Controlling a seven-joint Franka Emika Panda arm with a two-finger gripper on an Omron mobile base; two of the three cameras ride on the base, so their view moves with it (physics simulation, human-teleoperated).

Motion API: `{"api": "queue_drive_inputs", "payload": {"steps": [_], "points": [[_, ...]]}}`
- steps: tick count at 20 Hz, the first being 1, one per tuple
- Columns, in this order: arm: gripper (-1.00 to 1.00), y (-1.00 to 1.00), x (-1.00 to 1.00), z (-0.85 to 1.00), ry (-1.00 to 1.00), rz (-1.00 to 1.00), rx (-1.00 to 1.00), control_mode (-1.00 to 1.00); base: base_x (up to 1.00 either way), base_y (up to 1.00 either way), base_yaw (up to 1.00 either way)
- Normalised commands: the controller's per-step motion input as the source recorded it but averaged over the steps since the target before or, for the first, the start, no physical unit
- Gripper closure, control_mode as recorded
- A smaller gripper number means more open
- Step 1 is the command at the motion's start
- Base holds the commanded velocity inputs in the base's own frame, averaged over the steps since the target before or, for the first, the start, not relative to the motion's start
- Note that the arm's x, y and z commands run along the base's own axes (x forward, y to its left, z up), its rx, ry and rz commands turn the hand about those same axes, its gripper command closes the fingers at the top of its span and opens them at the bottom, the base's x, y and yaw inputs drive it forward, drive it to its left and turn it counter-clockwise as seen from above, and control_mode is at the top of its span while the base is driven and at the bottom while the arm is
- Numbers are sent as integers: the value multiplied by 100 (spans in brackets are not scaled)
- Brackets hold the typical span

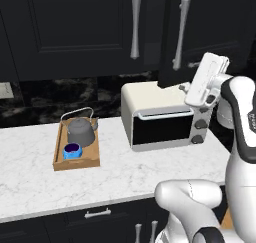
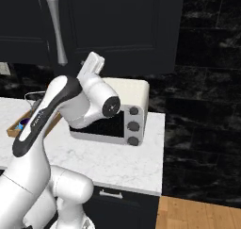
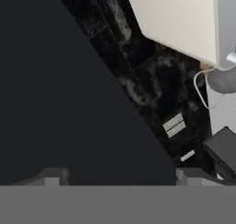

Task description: Pick the kettle from the counter and place it on the tray. Then pick the mug from the cabinet and place it on the tray. Then close the cabinet doors.

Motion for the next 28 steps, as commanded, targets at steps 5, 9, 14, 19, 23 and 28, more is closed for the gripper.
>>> {"api": "queue_drive_inputs", "payload": {"steps": [5, 9, 14, 19, 23, 28], "points": [[-100, 72, 74, 2, 12, -12, -7, -100, 0, 0, 0], [-100, 71, 76, 3, 12, -12, -6, -100, 0, 0, 0], [-100, 66, 74, 1, 9, -13, -6, -100, 0, 0, 0], [-100, 53, 68, 0, 7, -16, -5, -100, 0, 0, 0], [-100, 31, 57, 0, 9, -15, -3, -100, 0, 0, 0], [-100, 2, 27, 0, 13, -6, 0, -100, 0, 0, 0]]}}
